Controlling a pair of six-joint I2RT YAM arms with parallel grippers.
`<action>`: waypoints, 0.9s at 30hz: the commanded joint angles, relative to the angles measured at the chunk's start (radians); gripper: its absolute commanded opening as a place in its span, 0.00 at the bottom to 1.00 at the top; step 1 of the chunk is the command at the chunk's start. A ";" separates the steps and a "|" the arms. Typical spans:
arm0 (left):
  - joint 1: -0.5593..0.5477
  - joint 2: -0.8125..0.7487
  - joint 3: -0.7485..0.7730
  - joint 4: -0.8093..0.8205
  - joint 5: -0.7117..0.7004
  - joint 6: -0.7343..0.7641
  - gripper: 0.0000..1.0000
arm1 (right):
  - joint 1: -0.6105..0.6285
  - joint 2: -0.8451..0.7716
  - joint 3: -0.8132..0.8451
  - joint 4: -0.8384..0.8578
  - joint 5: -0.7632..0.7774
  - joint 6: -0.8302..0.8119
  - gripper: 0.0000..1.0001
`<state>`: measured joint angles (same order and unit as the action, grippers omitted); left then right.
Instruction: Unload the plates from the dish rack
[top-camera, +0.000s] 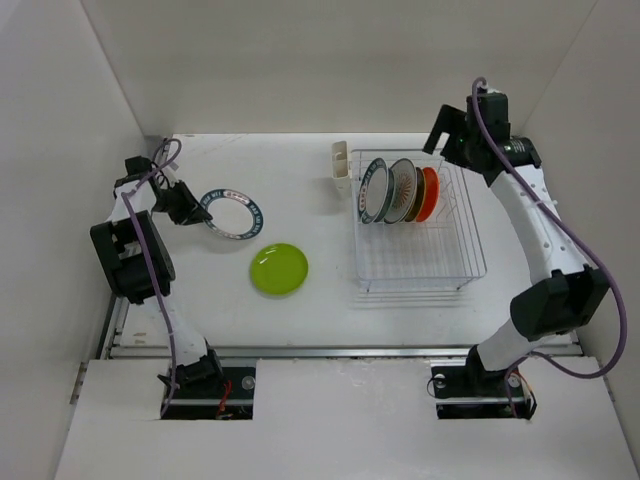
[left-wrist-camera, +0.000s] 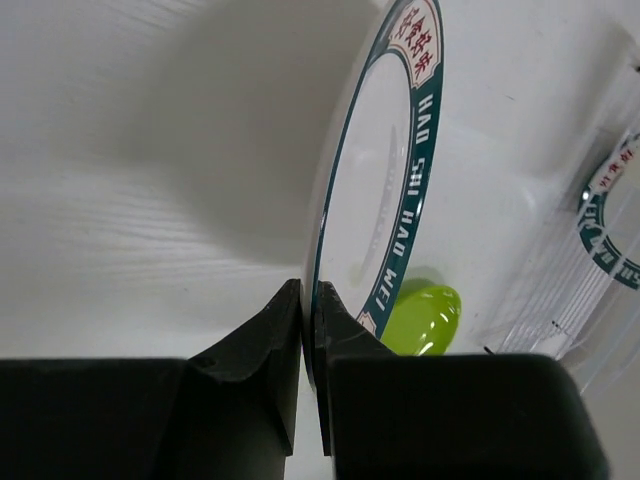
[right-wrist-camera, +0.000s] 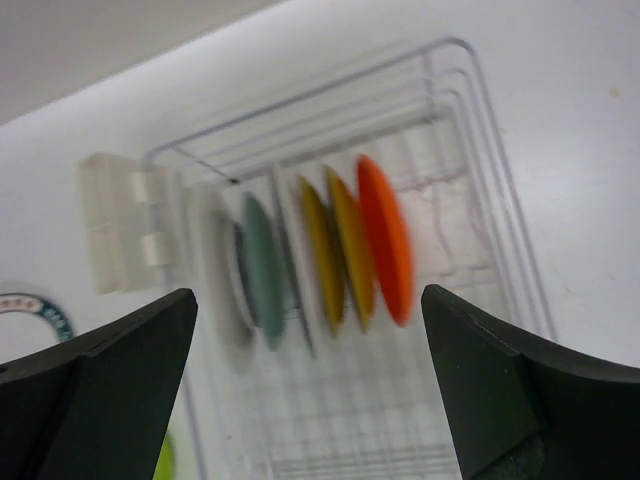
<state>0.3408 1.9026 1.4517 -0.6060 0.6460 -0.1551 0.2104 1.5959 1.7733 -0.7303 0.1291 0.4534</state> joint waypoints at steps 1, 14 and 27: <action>0.018 0.027 0.067 0.032 0.015 -0.006 0.00 | -0.035 0.009 -0.086 -0.089 0.081 0.013 1.00; 0.038 0.113 0.042 -0.005 -0.032 0.019 0.36 | -0.057 0.082 -0.235 0.009 0.104 -0.028 0.57; 0.038 -0.104 -0.019 -0.037 -0.172 0.049 0.79 | -0.057 0.211 -0.192 0.077 0.126 -0.028 0.31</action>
<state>0.3748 1.9388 1.4414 -0.6235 0.5304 -0.1299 0.1555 1.7905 1.5410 -0.7162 0.2394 0.4290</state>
